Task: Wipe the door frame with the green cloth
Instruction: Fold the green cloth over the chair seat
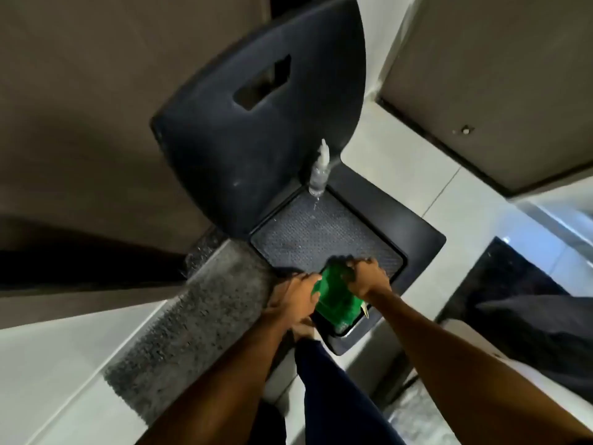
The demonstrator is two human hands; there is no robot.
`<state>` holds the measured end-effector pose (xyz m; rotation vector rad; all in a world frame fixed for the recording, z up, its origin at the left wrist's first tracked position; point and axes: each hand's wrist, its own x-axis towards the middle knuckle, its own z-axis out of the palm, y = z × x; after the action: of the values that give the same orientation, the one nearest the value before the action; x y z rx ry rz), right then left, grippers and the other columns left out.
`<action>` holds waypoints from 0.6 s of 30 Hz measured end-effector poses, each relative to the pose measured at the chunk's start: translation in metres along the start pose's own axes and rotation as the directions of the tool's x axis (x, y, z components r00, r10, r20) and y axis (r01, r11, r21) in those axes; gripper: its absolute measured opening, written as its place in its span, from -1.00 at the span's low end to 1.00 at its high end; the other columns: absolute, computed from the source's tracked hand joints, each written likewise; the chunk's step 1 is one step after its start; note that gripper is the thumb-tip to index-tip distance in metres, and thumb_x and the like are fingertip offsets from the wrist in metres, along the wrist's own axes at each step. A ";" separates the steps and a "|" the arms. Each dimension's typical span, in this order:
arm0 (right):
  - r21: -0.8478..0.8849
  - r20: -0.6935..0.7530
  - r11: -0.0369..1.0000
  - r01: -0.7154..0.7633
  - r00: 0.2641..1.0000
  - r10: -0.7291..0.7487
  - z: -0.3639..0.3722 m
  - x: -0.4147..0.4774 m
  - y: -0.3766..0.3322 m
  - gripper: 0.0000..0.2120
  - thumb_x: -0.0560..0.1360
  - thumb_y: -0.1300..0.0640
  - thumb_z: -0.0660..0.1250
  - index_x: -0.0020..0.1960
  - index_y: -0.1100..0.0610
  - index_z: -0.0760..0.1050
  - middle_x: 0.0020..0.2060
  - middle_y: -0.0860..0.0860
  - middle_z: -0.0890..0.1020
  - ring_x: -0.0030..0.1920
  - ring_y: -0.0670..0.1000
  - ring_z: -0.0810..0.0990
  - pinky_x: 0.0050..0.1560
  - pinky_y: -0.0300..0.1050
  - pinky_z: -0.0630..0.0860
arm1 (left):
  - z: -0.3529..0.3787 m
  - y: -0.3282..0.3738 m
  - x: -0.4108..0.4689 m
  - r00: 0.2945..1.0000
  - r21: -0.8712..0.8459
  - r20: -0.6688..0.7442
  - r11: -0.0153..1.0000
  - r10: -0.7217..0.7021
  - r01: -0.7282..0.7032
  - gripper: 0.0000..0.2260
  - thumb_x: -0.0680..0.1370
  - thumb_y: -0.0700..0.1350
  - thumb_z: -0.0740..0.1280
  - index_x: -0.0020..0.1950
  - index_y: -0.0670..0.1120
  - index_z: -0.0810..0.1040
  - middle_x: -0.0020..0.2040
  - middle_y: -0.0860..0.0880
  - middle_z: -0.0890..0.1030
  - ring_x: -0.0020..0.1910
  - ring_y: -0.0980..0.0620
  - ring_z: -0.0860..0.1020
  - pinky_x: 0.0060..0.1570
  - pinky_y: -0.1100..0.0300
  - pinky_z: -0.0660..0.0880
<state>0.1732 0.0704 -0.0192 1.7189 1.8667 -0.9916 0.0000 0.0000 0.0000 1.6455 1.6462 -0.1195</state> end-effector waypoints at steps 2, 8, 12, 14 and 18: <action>-0.017 0.032 0.999 -0.044 0.998 0.045 0.009 0.007 0.006 -0.52 0.55 0.01 0.28 0.44 0.06 0.31 0.37 0.11 0.44 0.40 0.19 0.32 0.36 0.16 0.37 | 0.021 0.005 0.006 0.995 0.037 0.090 0.999 0.037 -0.040 -0.59 0.61 -0.06 0.20 0.48 -0.02 0.35 0.44 -0.07 0.43 0.40 -0.08 0.39 0.34 0.02 0.38; 0.018 -0.025 0.996 -0.091 0.995 0.092 0.024 0.016 0.003 -0.50 0.54 -0.04 0.28 0.42 0.09 0.28 0.35 0.16 0.45 0.39 0.21 0.32 0.38 0.20 0.22 | 0.056 0.009 0.011 0.953 0.141 0.300 0.988 0.025 -0.070 -0.51 0.61 -0.07 0.16 0.55 -0.03 0.20 0.59 -0.08 0.16 0.53 -0.13 0.16 0.47 -0.12 0.21; 0.034 0.029 0.995 -0.099 0.995 0.098 0.023 0.021 0.004 -0.43 0.49 -0.12 0.35 0.41 0.10 0.32 0.38 0.13 0.39 0.41 0.19 0.27 0.40 0.22 0.19 | 0.042 0.008 0.014 0.945 0.084 0.326 0.995 0.023 -0.053 -0.57 0.61 -0.08 0.17 0.50 0.00 0.32 0.55 -0.10 0.27 0.51 -0.15 0.22 0.47 -0.09 0.24; 0.039 0.060 0.994 -0.100 0.993 0.098 0.018 0.023 0.007 -0.38 0.43 -0.15 0.42 0.39 0.08 0.36 0.37 0.12 0.39 0.41 0.19 0.26 0.40 0.19 0.21 | 0.032 0.007 0.016 0.950 0.000 0.311 1.000 0.003 -0.003 -0.61 0.62 -0.09 0.17 0.46 0.00 0.38 0.49 -0.11 0.39 0.45 -0.16 0.32 0.43 -0.06 0.31; 0.083 0.188 0.993 -0.078 0.980 0.062 0.009 0.017 0.007 -0.35 0.37 -0.06 0.50 0.40 0.04 0.38 0.32 0.15 0.38 0.38 0.20 0.29 0.39 0.07 0.33 | 0.016 0.001 0.012 0.988 -0.136 0.128 0.985 -0.086 0.103 -0.64 0.60 -0.11 0.21 0.39 0.03 0.46 0.37 -0.12 0.52 0.35 -0.17 0.44 0.34 -0.02 0.41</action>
<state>0.1759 0.0757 -0.0391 1.6674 1.6562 -1.1809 0.0099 0.0009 -0.0176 1.4258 1.6025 -0.1441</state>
